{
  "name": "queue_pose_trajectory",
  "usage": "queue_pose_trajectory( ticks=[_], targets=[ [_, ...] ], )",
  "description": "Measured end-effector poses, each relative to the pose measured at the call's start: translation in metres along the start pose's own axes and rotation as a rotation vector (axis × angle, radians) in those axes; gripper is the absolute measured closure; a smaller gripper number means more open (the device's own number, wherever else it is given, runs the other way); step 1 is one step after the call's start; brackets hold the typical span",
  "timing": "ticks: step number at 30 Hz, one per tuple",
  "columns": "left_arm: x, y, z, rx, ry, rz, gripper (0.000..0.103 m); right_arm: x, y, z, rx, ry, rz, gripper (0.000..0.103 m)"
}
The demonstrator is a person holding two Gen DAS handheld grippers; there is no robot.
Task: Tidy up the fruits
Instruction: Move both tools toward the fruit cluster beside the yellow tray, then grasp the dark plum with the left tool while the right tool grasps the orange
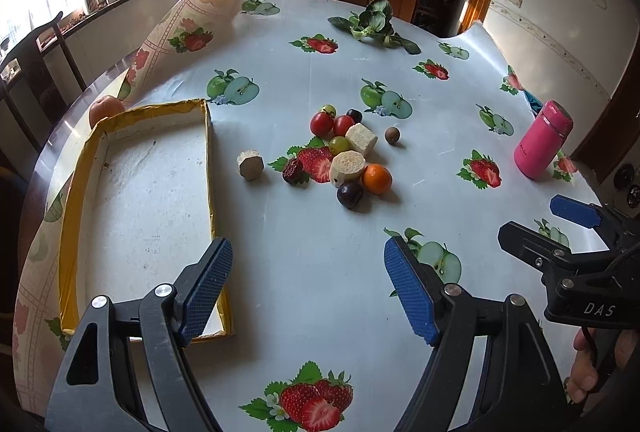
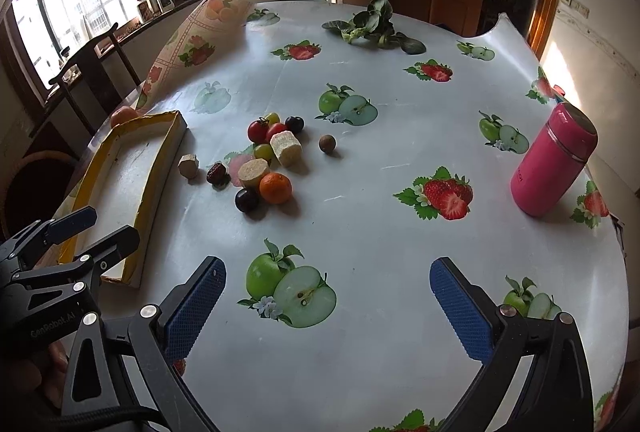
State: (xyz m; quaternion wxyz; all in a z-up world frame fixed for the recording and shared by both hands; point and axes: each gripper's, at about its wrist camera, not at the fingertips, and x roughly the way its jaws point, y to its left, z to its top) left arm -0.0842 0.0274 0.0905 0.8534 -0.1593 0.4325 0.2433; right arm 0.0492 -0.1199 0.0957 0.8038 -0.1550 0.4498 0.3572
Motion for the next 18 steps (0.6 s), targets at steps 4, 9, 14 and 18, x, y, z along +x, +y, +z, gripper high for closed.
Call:
queue_pose_trajectory(
  ticks=[4,9,14,18],
  targets=[
    [0.005,0.002,-0.002,-0.014,0.019,-0.025,0.025,0.006,0.001,-0.003,0.000,0.015,0.022,0.002],
    [0.013,0.002,-0.004,-0.021,0.041,-0.040,0.025,0.013,0.000,-0.004,0.006,0.031,0.043,0.006],
    [0.026,0.001,-0.003,-0.024,0.071,-0.055,0.025,0.027,-0.001,0.000,0.014,0.060,0.094,0.012],
    [0.042,-0.001,0.001,-0.011,0.089,-0.065,0.025,0.045,0.001,0.009,0.024,0.099,0.186,0.036]
  ],
)
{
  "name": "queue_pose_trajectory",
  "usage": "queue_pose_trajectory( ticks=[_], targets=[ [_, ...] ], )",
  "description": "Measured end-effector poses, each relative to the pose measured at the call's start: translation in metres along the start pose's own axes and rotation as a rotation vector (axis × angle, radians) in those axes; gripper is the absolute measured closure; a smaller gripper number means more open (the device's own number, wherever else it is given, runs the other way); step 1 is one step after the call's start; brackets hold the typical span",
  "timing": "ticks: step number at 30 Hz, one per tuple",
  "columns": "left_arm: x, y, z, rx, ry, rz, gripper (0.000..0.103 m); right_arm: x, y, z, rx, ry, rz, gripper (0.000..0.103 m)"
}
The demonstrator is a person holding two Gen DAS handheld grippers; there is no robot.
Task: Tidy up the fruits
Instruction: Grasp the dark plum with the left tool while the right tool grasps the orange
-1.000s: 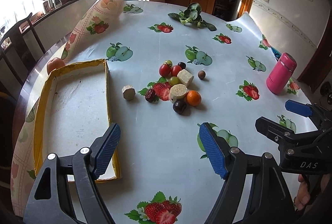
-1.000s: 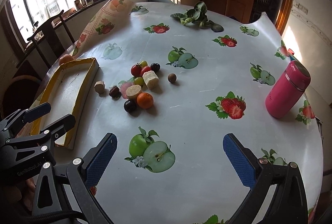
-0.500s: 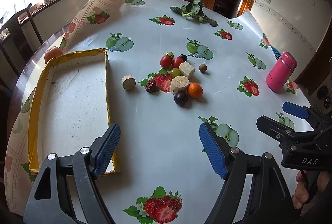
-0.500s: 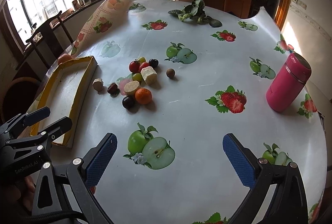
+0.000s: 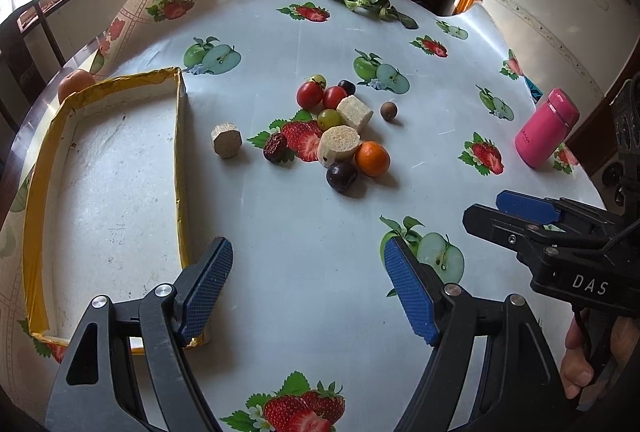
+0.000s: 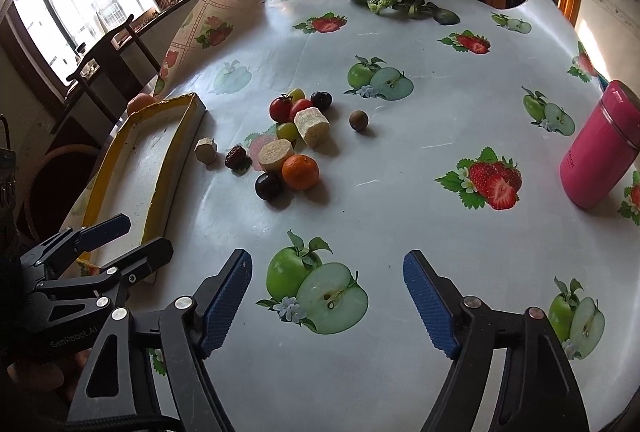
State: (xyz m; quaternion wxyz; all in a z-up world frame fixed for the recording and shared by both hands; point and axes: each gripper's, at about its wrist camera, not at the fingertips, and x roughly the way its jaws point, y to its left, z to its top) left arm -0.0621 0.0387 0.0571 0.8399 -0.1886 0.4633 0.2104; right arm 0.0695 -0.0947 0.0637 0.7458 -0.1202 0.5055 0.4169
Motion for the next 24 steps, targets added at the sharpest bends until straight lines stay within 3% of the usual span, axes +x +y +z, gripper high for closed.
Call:
queue_pose_trajectory(
  ticks=[3,11,16,20,22,24],
  targets=[
    [0.015,-0.003,0.006,0.022,0.022,-0.009,0.025,0.018,0.002,0.013,-0.003,0.026,0.051,0.053],
    [0.060,-0.005,0.025,0.046,0.077,-0.032,0.038,0.077,0.005,0.054,0.015,0.088,0.111,0.060],
    [0.082,-0.008,0.037,0.055,0.100,-0.047,0.038,0.112,-0.001,0.066,0.038,0.138,0.105,0.064],
    [0.095,-0.014,0.045,0.071,0.112,-0.052,0.039,0.114,-0.014,0.068,0.056,0.140,0.096,0.072],
    [0.101,-0.018,0.047,0.081,0.113,-0.055,0.044,0.102,-0.019,0.066,0.055,0.105,0.057,0.072],
    [0.110,-0.022,0.048,0.088,0.136,-0.057,0.067,0.090,-0.024,0.063,0.081,0.085,0.076,0.072]
  ],
)
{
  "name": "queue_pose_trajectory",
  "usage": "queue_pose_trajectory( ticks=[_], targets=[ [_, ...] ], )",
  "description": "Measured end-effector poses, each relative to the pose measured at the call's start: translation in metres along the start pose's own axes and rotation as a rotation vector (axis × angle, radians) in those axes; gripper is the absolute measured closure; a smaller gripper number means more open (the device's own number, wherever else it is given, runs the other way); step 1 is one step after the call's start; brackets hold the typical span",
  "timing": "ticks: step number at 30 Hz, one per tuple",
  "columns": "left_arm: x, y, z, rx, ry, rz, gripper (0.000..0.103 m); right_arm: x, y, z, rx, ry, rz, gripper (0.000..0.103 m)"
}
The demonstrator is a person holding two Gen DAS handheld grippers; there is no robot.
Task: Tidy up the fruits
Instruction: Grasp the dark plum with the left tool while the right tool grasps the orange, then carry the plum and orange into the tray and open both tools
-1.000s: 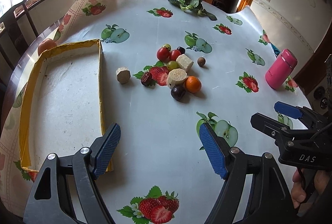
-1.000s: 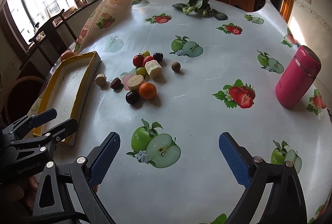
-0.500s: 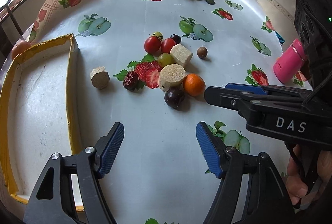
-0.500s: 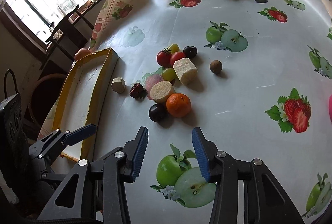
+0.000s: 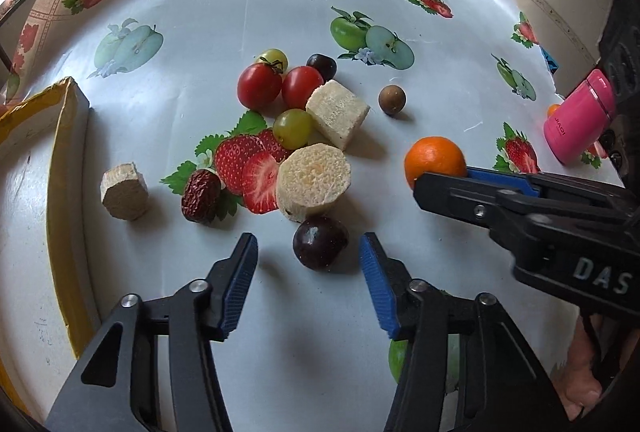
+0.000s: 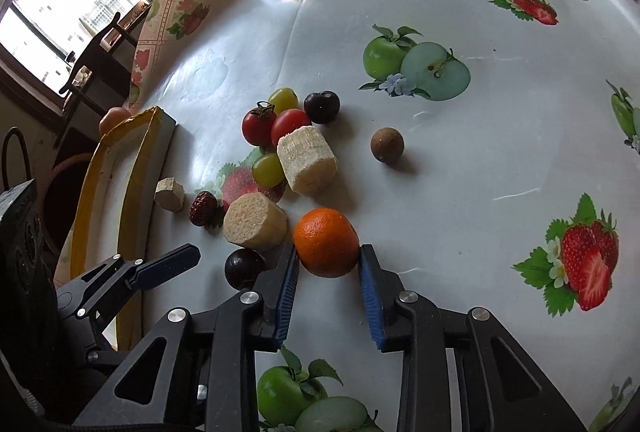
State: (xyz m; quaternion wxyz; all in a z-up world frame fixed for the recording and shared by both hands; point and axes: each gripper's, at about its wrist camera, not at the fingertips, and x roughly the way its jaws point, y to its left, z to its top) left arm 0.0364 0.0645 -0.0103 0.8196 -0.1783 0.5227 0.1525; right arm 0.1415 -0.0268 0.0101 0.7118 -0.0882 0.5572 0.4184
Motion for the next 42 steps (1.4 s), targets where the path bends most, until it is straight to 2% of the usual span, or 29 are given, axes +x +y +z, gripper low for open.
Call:
queue_pose_trajectory(
  ticks=[1,2,3,5,10,18,30,42],
  targets=[
    [0.001,-0.002,0.000,0.010,-0.008,0.017,0.069,-0.006,-0.002,-0.002,0.012,-0.013,0.006,0.072],
    [0.001,-0.005,0.000,0.018,-0.009,0.014,0.077,-0.013,-0.003,-0.004,0.022,-0.026,0.009,0.072],
    [0.002,-0.007,0.000,0.023,-0.007,0.012,0.079,-0.019,-0.005,-0.006,0.032,-0.036,0.017,0.072],
    [0.000,-0.010,-0.003,0.035,-0.013,0.030,0.079,-0.030,-0.006,-0.011,0.047,-0.054,0.032,0.072],
    [-0.019,-0.005,-0.010,0.005,-0.027,0.008,0.079,-0.050,-0.004,-0.025,0.062,-0.082,0.040,0.072],
    [-0.061,0.015,-0.037,-0.060,-0.053,0.040,0.079,-0.058,0.013,-0.055,0.049,-0.069,0.057,0.072],
    [-0.106,0.061,-0.072,-0.139,-0.099,0.097,0.079,-0.066,0.064,-0.090,-0.018,-0.059,0.096,0.072],
    [-0.129,0.093,-0.094,-0.175,-0.120,0.141,0.079,-0.062,0.111,-0.103,-0.099,-0.044,0.128,0.072]
  ],
)
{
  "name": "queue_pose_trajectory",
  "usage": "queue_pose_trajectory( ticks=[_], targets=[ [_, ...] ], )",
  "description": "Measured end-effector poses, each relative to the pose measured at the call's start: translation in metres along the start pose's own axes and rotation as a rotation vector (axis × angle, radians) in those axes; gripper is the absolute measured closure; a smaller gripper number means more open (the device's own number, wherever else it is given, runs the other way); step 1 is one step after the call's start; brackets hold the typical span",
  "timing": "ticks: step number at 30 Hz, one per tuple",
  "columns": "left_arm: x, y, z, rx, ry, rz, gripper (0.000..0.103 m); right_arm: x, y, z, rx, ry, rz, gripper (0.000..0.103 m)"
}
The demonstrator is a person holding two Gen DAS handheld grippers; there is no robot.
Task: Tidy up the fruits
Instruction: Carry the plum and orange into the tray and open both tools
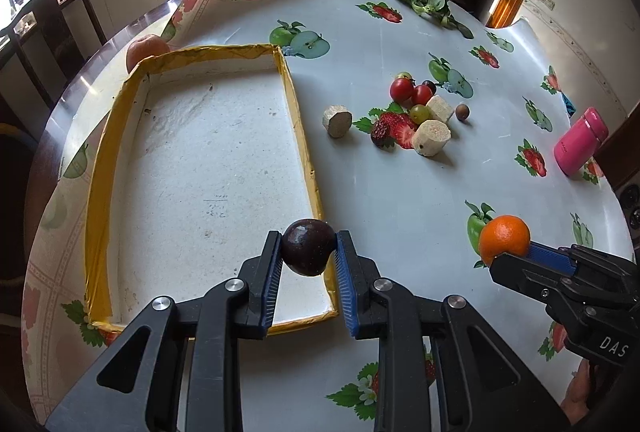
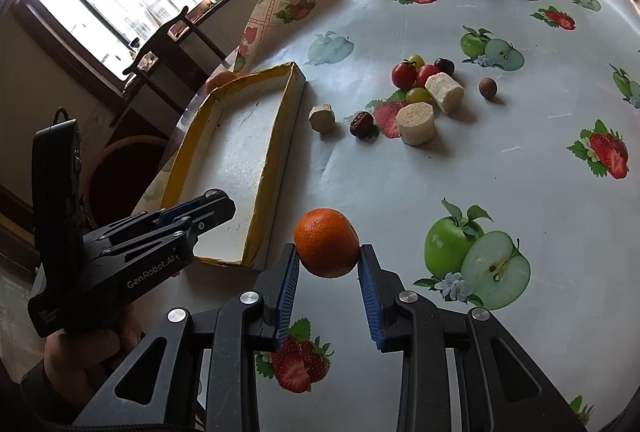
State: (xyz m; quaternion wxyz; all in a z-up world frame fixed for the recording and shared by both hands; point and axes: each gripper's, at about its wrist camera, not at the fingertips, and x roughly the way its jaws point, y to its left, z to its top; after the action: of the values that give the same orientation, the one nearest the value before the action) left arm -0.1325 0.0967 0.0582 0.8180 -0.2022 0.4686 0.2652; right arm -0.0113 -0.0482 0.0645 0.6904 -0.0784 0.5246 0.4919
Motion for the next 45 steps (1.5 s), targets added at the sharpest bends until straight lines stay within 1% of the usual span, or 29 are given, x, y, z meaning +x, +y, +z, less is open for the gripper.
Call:
queue_pose_trajectory(
  ticks=[8,20,28,34,39,45],
  targets=[
    [-0.007,0.025,-0.006,-0.034,-0.007,0.012,0.079,0.004,0.029,-0.001,-0.047,0.004,0.026,0.072],
    [-0.008,0.072,-0.018,-0.118,0.001,0.040,0.079,0.023,0.074,0.000,-0.123,0.035,0.060,0.072],
    [-0.003,0.101,-0.024,-0.170,0.017,0.049,0.079,0.051,0.103,0.003,-0.177,0.078,0.071,0.072],
    [0.006,0.111,-0.021,-0.183,0.030,0.049,0.079,0.081,0.120,0.014,-0.201,0.113,0.064,0.072],
    [0.015,0.118,-0.019,-0.193,0.043,0.049,0.079,0.105,0.128,0.020,-0.217,0.149,0.052,0.072],
    [0.025,0.120,-0.014,-0.184,0.059,0.045,0.079,0.124,0.128,0.022,-0.222,0.179,0.038,0.072]
  ],
)
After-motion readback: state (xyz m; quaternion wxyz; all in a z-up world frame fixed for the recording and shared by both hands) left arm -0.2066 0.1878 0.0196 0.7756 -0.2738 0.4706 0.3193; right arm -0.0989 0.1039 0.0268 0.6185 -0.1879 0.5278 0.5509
